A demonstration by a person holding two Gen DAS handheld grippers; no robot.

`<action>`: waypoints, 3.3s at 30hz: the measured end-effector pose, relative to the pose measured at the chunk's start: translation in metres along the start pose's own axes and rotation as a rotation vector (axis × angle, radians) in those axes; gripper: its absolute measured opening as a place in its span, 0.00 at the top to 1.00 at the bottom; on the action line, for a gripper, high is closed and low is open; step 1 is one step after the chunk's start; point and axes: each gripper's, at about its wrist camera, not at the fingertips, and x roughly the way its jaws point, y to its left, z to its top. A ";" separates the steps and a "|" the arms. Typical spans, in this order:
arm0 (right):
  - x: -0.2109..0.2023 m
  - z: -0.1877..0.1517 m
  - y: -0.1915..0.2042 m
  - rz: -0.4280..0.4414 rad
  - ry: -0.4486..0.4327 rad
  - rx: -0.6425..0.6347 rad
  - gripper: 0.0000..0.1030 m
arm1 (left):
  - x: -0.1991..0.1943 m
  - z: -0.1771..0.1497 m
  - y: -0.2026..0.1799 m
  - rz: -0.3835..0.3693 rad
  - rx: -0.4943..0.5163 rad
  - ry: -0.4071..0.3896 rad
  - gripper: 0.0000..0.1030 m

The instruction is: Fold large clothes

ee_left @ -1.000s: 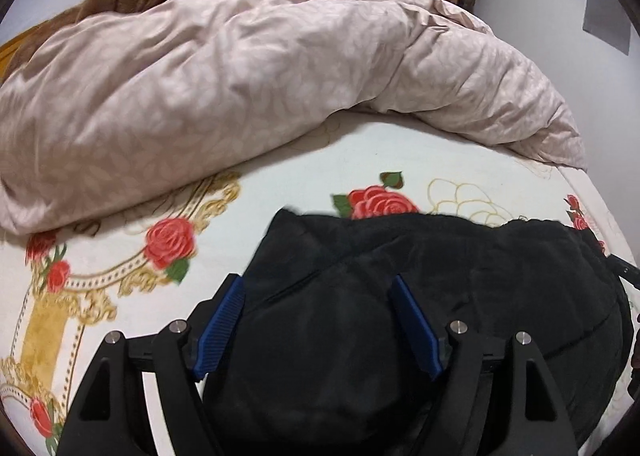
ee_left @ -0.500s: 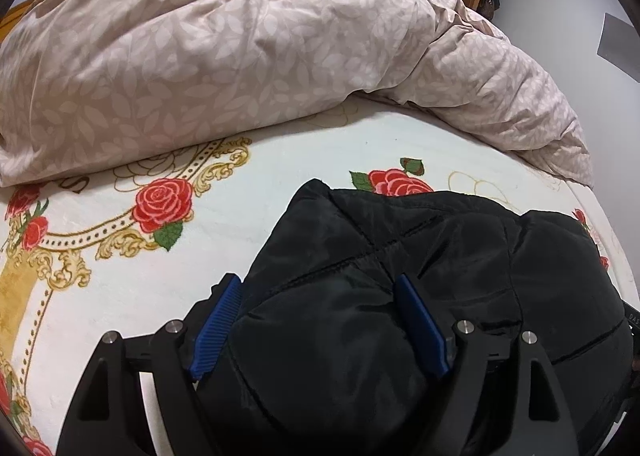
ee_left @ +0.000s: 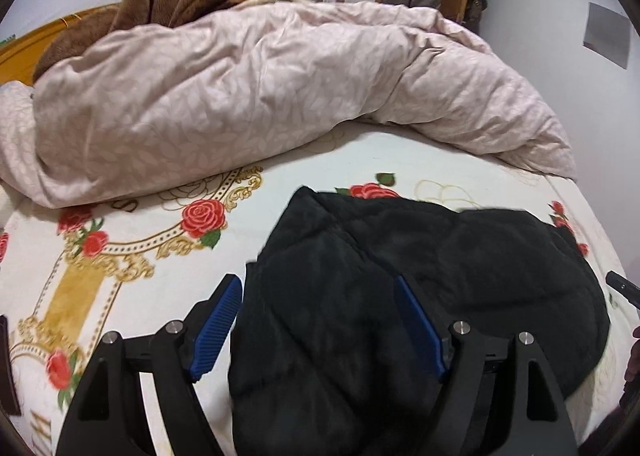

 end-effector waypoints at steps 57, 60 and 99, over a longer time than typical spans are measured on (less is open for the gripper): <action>-0.145 -0.095 0.027 0.032 0.022 -0.055 0.33 | -0.147 -0.091 -0.066 -0.062 0.049 0.057 0.27; -0.139 -0.091 0.025 0.030 0.023 -0.055 0.34 | -0.141 -0.087 -0.064 -0.055 0.050 0.061 0.27; 0.045 -0.044 -0.070 0.099 0.230 0.171 0.24 | 0.073 -0.027 0.045 -0.058 -0.105 0.204 0.24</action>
